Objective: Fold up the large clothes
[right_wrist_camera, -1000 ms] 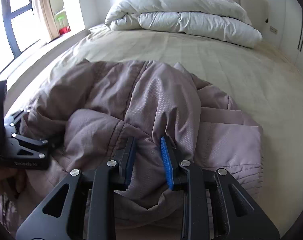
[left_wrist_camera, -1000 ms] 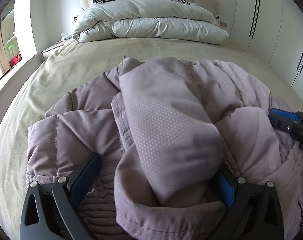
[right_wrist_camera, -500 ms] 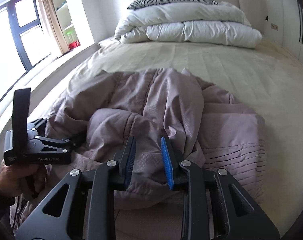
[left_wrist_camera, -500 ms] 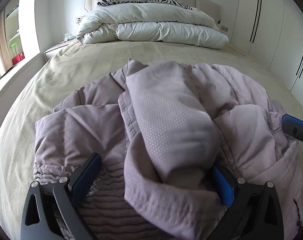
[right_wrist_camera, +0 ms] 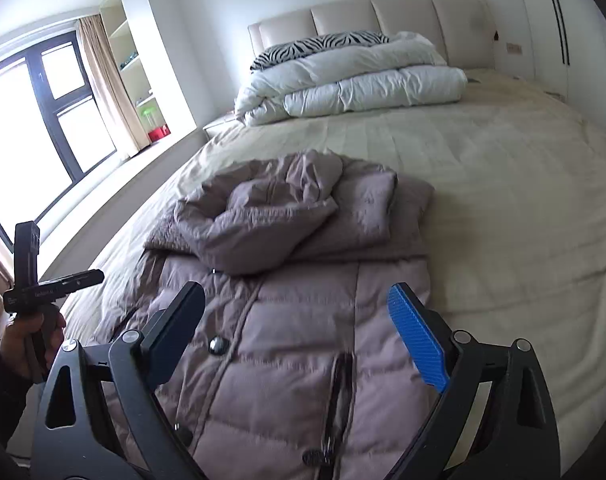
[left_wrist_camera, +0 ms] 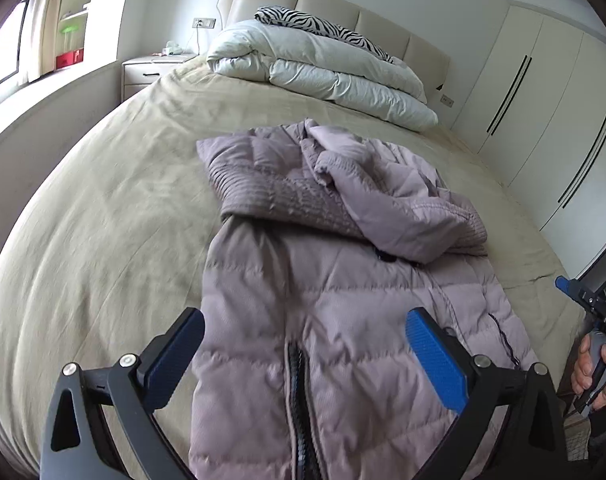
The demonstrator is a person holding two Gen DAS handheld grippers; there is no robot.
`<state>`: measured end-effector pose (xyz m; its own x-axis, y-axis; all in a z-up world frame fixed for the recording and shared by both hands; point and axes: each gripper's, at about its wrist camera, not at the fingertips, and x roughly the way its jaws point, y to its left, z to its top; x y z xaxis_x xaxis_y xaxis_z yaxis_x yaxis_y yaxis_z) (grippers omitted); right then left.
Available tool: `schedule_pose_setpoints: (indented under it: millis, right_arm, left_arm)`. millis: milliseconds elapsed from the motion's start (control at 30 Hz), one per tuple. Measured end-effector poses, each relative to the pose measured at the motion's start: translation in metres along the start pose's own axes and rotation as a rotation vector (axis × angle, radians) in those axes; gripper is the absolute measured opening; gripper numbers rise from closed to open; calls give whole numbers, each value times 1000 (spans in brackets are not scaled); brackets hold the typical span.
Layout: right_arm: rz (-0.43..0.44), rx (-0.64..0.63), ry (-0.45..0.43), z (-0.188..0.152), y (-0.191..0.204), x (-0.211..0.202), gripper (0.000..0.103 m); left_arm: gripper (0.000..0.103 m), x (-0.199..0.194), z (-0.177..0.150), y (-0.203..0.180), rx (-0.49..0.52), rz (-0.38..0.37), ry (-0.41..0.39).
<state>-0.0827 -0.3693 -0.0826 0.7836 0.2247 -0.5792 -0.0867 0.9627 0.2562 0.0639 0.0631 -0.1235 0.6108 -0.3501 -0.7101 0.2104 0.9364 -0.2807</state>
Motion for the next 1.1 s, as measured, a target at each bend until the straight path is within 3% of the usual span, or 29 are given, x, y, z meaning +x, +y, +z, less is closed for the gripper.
schedule_pose_setpoints:
  millis: [133, 300, 400, 500, 633, 733, 800, 967, 1100]
  right_arm:
    - [6, 90, 129, -49, -32, -34, 94]
    - [11, 236, 260, -107, -70, -66, 94]
    - [35, 299, 304, -136, -86, -80, 94]
    - [28, 345, 348, -161, -97, -88, 94]
    - [73, 398, 383, -177, -103, -87, 93]
    - [92, 406, 408, -183, -102, -86, 92]
    - [101, 404, 429, -185, -100, -84, 91]
    - [97, 391, 472, -190, -95, -83, 85]
    - [93, 383, 495, -190, -94, -86, 85]
  left_arm:
    - [103, -27, -49, 37, -82, 38, 117]
    - [103, -52, -102, 64, -198, -13, 235]
    - [103, -62, -129, 68, -220, -2, 300]
    - [103, -66, -148, 70, -237, -39, 358]
    - [103, -62, -170, 67, -247, -95, 444]
    - [103, -57, -175, 60, -208, -117, 464]
    - [102, -52, -175, 60, -235, -168, 468]
    - [82, -32, -178, 63, -287, -229, 518]
    - [80, -28, -182, 58, -289, -256, 537]
